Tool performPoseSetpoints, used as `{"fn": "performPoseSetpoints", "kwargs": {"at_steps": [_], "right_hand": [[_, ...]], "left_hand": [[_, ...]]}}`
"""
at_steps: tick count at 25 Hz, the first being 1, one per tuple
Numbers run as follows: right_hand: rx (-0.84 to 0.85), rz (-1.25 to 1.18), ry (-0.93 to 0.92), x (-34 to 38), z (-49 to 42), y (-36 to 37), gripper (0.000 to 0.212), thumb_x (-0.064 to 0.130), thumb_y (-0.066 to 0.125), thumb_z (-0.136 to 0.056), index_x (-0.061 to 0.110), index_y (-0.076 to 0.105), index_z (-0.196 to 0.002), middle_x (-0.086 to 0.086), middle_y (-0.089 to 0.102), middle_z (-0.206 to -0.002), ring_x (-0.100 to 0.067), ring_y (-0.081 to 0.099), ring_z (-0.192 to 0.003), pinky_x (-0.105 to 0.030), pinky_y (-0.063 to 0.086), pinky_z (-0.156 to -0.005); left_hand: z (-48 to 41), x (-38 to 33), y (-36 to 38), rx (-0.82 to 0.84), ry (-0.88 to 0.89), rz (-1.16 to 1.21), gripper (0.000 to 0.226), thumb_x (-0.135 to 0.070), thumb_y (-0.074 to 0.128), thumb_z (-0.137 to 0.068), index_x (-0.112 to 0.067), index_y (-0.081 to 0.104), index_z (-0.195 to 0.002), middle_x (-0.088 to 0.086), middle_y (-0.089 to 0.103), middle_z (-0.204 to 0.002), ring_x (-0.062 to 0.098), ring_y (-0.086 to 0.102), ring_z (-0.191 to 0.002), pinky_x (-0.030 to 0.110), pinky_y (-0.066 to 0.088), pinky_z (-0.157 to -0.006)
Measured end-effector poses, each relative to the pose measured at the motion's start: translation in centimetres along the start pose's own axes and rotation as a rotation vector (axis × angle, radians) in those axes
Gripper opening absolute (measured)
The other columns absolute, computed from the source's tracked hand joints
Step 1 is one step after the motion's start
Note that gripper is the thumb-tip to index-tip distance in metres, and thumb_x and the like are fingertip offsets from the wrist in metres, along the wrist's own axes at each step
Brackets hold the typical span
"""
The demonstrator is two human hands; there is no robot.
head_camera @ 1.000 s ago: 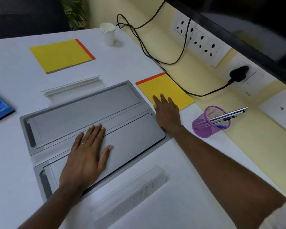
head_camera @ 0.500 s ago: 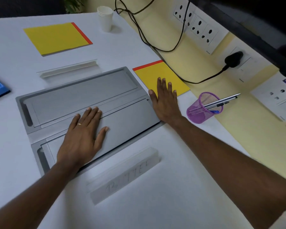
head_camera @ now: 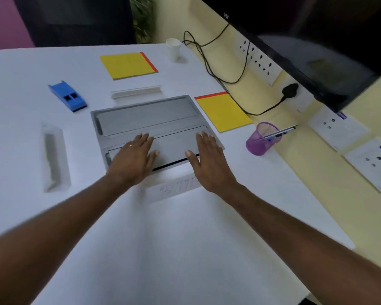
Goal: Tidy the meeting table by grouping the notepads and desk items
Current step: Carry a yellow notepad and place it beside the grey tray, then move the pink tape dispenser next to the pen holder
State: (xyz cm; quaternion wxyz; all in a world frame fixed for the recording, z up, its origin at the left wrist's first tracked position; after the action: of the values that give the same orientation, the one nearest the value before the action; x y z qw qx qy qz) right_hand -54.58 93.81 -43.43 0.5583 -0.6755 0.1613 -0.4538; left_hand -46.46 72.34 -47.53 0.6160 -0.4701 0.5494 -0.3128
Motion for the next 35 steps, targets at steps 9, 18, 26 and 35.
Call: {"fn": "performPoseSetpoints", "kwargs": {"at_steps": [9, 18, 26, 35], "right_hand": [[0.137, -0.137, -0.253, 14.5, 11.8, 2.3, 0.075, 0.057, 0.022, -0.098, 0.016, 0.008, -0.160, -0.002, -0.001, -0.169, -0.016, -0.006, -0.156, -0.038, 0.001, -0.127], [0.281, -0.229, -0.477, 28.5, 17.4, 8.4, 0.069, 0.048, 0.034, -0.105, 0.017, 0.007, -0.160, 0.003, -0.005, -0.168, -0.009, -0.010, -0.154, -0.034, 0.003, -0.127], [0.457, -0.410, -0.347, 38.7, 15.3, 18.5, 0.072, 0.037, 0.050, -0.102, 0.018, 0.011, -0.160, 0.003, 0.008, -0.168, -0.009, 0.008, -0.155, -0.033, 0.014, -0.127], [0.562, -0.571, -0.131, 41.5, 11.8, 25.4, 0.059, 0.019, 0.068, -0.093, 0.026, 0.046, -0.147, 0.008, 0.059, -0.141, -0.004, 0.057, -0.125, -0.028, 0.046, -0.109]], "left_hand": [[30.6, -2.5, -4.8, -0.134, -0.420, 0.092, 0.066, -0.051, 0.028, -0.106, -0.018, 0.012, -0.161, -0.002, 0.007, -0.169, 0.011, -0.003, -0.156, 0.033, 0.002, -0.128], [41.2, 7.1, -12.6, -0.388, -0.728, 0.228, 0.069, -0.052, 0.038, -0.103, -0.020, 0.016, -0.161, -0.002, 0.015, -0.168, 0.012, 0.010, -0.156, 0.031, 0.007, -0.126], [41.8, 19.9, -13.7, -0.305, -0.795, 0.515, 0.074, -0.050, 0.048, -0.101, -0.019, 0.017, -0.160, 0.000, 0.019, -0.168, 0.017, 0.021, -0.154, 0.037, 0.021, -0.124], [39.3, 26.0, -12.6, -0.110, -0.602, 0.920, 0.069, -0.027, 0.062, -0.099, -0.034, 0.025, -0.157, -0.025, 0.035, -0.155, -0.021, 0.033, -0.134, -0.006, 0.033, -0.092]]}}
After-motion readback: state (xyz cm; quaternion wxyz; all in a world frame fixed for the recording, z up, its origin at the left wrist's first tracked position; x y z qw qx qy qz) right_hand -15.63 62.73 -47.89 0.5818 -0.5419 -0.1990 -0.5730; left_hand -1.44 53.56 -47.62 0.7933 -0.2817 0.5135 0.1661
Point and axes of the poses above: each hand's wrist, its own z-axis away from the middle knuckle, its own y-axis out of the palm, x = y × z, the point moved 2 cm from there along -z, towards the middle knuckle
